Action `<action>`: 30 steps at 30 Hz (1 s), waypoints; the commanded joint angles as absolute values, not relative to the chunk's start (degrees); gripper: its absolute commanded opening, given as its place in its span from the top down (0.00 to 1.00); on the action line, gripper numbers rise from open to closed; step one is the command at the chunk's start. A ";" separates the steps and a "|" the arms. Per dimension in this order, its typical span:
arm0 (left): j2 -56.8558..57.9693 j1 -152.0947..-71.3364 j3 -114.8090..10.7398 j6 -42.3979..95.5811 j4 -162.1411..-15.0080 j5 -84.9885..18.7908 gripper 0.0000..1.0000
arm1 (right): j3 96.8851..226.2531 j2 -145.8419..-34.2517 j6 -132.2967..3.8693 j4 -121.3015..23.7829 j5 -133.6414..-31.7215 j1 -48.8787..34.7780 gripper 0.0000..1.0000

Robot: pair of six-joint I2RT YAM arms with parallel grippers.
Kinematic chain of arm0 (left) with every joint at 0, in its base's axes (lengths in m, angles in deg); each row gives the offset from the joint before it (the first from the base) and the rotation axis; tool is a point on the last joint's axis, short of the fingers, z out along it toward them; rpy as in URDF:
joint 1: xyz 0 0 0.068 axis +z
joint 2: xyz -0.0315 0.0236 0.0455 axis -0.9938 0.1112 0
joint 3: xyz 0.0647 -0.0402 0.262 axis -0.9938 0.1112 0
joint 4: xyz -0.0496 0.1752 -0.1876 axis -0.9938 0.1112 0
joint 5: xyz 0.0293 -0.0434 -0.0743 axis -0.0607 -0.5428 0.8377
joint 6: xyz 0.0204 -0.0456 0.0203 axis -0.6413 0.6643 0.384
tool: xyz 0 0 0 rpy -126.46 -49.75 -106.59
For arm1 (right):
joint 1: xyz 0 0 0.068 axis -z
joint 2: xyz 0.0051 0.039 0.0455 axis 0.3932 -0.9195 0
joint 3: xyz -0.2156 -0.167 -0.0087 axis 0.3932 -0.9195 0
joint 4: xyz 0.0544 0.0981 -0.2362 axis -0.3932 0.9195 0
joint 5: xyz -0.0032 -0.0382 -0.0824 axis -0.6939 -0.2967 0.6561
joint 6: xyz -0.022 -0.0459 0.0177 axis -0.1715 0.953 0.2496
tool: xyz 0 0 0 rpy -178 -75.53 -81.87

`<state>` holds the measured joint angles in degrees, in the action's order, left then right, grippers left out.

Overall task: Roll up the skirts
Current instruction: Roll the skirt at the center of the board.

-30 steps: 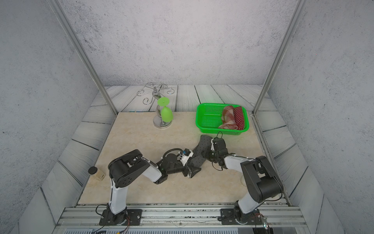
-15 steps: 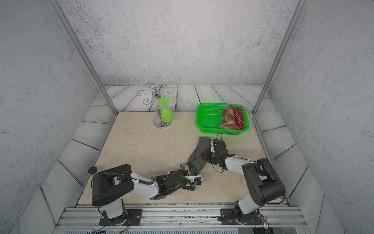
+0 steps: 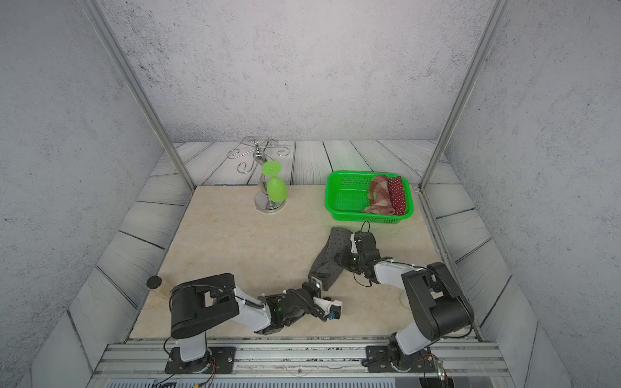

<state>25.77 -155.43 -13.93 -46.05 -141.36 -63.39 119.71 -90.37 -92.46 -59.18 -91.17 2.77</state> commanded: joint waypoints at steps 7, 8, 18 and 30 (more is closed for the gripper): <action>34.72 -153.74 -16.17 -56.24 -149.24 -66.75 0.03 | 117.84 -90.42 -92.68 -56.53 -92.57 2.72 1.00; 35.31 -153.29 -16.28 -56.29 -149.53 -67.33 0.04 | 117.77 -90.26 -92.63 -56.47 -92.55 2.68 1.00; 43.76 -151.43 -17.06 -57.66 -155.23 -71.85 0.41 | 116.21 -88.40 -92.79 -56.31 -93.01 2.73 1.00; 39.17 -148.96 -17.75 -44.17 -148.58 -73.99 1.00 | 113.93 -81.94 -91.11 -52.64 -91.87 3.55 0.99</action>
<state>40.50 -152.78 -18.94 -50.83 -160.14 -68.35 115.95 -85.21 -92.41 -59.71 -89.01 3.49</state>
